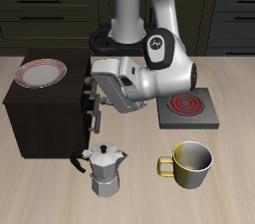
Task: Open the top drawer of the wooden cabinet
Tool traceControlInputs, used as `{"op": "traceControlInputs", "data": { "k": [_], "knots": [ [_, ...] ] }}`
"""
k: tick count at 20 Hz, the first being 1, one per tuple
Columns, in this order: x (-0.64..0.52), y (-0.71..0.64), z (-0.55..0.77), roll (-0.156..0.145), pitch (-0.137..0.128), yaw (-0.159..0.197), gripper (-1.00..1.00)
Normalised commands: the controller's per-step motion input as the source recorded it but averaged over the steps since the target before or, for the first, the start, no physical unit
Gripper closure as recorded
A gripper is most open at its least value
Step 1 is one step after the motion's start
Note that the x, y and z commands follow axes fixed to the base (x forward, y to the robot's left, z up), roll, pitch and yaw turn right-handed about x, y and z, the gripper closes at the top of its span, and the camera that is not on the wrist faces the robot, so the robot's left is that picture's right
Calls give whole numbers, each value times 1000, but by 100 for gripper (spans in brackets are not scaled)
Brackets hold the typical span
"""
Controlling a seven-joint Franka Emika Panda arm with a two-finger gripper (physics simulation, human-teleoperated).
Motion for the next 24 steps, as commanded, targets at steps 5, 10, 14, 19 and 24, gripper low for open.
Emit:
{"op": "traceControlInputs", "data": {
  "k": [5, 10, 14, 19, 24],
  "knots": [
    [-217, -986, -64, -126, 71, -93, 100],
    [-208, -600, 130, -70, -37, -38, 100],
    [-39, -56, 130, 107, -73, -26, 100],
    [6, 113, 18, 7, -15, -7, 100],
    [64, 129, 57, 28, -8, -10, 100]
  ]
}}
